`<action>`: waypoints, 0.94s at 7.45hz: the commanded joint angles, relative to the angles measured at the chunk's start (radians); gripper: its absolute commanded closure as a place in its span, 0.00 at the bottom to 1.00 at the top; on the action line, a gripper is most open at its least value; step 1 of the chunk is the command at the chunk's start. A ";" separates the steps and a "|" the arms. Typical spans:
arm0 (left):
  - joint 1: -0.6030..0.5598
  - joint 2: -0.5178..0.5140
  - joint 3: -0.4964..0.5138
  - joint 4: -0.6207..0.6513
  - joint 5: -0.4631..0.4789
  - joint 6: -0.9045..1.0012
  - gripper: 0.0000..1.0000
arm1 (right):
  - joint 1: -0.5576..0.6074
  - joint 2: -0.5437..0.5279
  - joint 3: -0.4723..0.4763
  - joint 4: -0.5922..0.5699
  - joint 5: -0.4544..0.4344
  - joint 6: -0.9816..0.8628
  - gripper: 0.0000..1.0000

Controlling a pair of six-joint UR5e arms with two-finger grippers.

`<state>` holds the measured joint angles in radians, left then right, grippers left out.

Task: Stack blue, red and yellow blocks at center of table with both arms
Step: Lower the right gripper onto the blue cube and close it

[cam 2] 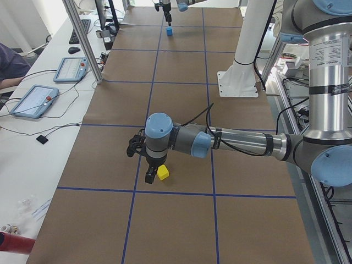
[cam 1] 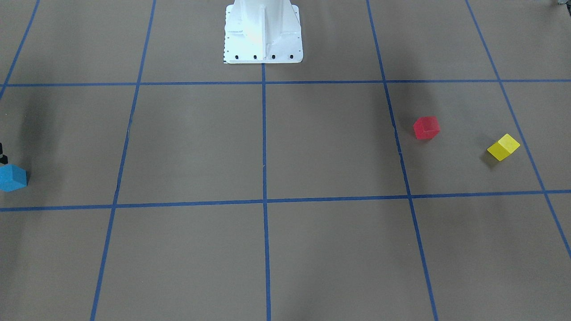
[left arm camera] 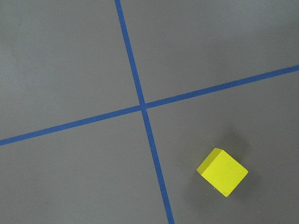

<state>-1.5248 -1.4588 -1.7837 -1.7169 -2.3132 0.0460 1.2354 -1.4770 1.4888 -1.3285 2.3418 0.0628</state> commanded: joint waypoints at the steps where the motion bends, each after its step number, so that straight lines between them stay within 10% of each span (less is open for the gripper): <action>1: 0.000 0.000 -0.008 -0.001 0.000 0.000 0.00 | -0.016 0.033 -0.057 0.000 -0.012 -0.004 0.00; 7: 0.002 -0.002 -0.009 0.000 0.000 0.000 0.00 | -0.071 0.044 -0.107 -0.001 -0.056 0.002 0.00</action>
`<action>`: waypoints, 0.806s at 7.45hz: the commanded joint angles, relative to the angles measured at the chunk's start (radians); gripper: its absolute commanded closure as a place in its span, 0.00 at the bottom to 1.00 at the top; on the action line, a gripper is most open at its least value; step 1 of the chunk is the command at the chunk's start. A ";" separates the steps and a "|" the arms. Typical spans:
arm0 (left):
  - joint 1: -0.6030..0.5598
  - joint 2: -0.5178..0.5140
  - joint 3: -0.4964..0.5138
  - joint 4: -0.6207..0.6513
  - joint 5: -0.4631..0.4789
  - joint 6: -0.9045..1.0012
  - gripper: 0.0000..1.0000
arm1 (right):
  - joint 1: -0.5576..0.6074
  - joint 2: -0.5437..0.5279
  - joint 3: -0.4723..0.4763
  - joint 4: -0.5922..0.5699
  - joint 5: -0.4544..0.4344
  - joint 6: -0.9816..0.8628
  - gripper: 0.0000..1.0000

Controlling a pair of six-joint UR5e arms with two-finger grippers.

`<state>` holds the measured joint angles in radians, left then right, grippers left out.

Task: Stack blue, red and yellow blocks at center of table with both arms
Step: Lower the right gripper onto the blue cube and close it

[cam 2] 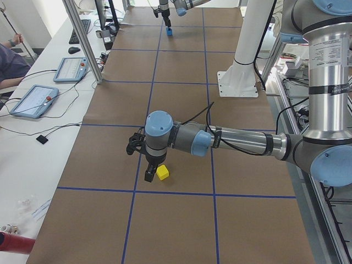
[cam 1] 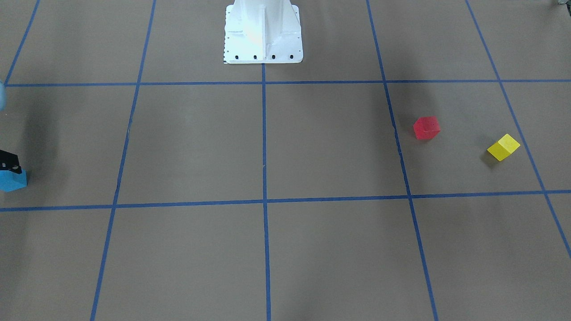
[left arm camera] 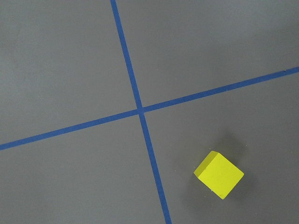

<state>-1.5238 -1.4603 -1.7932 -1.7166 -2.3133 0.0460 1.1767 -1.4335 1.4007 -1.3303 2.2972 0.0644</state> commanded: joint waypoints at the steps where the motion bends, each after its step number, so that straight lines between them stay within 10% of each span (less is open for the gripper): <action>1: -0.001 0.000 0.001 -0.001 0.000 0.000 0.00 | -0.014 -0.001 -0.019 0.000 -0.013 0.002 0.01; 2: -0.001 0.000 0.001 -0.001 -0.001 0.000 0.00 | -0.014 -0.002 -0.017 -0.001 -0.013 0.003 0.13; 3: -0.001 0.000 0.000 -0.001 -0.001 0.000 0.00 | -0.014 -0.004 -0.016 0.000 -0.012 0.005 0.68; 4: 0.001 0.000 0.000 -0.001 -0.001 0.000 0.00 | -0.014 -0.004 -0.008 0.000 -0.010 0.005 1.00; 6: -0.001 0.000 0.000 -0.001 -0.001 0.000 0.00 | -0.008 0.005 0.050 -0.015 0.023 0.006 1.00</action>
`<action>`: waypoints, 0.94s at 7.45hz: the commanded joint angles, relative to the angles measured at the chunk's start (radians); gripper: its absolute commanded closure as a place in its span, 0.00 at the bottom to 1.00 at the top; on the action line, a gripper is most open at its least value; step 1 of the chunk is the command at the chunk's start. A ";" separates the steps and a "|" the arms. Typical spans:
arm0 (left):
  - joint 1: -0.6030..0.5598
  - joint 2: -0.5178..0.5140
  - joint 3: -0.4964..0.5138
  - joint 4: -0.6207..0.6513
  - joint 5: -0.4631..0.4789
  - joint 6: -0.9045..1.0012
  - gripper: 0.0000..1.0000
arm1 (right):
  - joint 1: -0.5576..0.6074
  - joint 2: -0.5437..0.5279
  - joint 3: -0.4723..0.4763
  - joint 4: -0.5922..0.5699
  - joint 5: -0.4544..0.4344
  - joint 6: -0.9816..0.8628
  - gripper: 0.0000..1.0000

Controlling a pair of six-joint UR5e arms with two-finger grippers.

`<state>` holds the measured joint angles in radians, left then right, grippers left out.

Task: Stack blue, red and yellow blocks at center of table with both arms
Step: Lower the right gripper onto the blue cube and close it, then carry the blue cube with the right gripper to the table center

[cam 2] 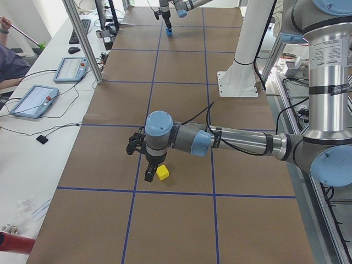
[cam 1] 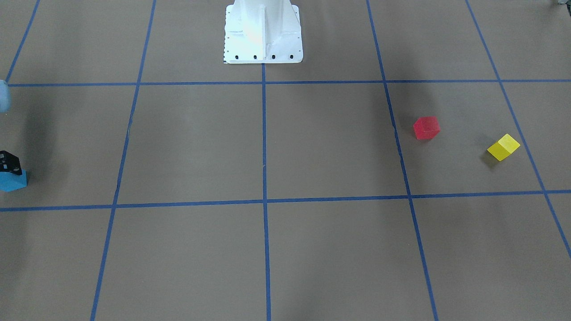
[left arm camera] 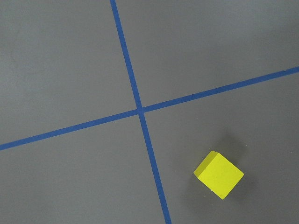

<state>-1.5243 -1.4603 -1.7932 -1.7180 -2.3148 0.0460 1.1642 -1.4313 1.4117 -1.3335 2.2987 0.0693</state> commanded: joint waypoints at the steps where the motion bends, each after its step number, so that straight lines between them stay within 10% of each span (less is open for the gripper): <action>1: 0.000 0.000 0.000 0.000 0.000 0.000 0.00 | 0.056 0.012 0.058 -0.044 0.094 0.001 1.00; 4: 0.001 -0.014 -0.040 -0.006 0.005 0.000 0.00 | 0.016 0.260 0.243 -0.504 0.116 0.082 1.00; 7: 0.001 -0.005 -0.031 -0.012 -0.002 -0.001 0.00 | -0.258 0.548 0.204 -0.527 0.053 0.592 1.00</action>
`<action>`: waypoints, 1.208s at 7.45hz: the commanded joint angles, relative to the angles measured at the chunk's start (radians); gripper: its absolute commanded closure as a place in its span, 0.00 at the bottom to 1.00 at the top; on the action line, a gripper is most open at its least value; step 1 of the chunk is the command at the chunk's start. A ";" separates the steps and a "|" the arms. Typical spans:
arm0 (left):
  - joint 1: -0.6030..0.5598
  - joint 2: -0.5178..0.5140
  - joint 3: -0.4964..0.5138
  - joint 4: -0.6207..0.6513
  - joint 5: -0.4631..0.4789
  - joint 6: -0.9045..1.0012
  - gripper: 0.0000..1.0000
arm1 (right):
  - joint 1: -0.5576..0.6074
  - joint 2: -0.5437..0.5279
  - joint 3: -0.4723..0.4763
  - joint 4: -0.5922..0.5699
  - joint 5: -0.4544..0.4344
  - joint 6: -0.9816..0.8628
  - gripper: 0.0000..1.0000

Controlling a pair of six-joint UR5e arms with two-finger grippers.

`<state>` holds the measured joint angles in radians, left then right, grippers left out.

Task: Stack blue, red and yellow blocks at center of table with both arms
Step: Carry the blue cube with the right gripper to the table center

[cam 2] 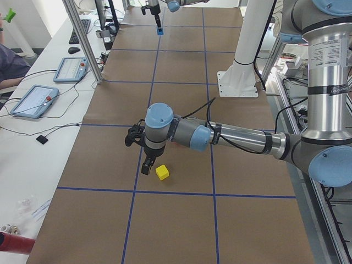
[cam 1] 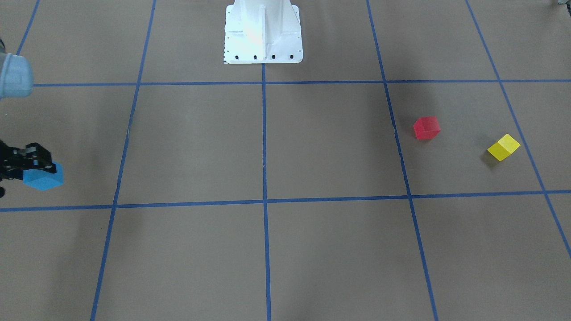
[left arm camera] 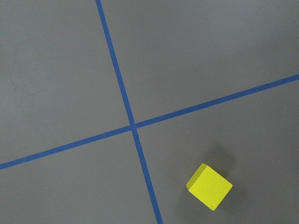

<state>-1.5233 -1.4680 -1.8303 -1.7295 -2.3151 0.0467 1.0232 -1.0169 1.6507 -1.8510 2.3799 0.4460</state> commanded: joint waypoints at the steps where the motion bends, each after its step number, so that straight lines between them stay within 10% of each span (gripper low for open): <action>1: 0.000 0.003 0.008 0.002 -0.001 -0.002 0.00 | -0.191 0.267 -0.148 0.001 -0.060 0.335 1.00; 4: 0.002 0.005 0.008 0.002 -0.001 -0.004 0.00 | -0.311 0.365 -0.395 0.292 -0.143 0.500 1.00; 9: 0.000 0.003 0.009 0.004 -0.001 -0.002 0.00 | -0.399 0.423 -0.445 0.305 -0.202 0.583 1.00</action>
<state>-1.5224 -1.4648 -1.8219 -1.7263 -2.3163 0.0439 0.6375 -0.6033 1.2153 -1.5527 2.1877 1.0182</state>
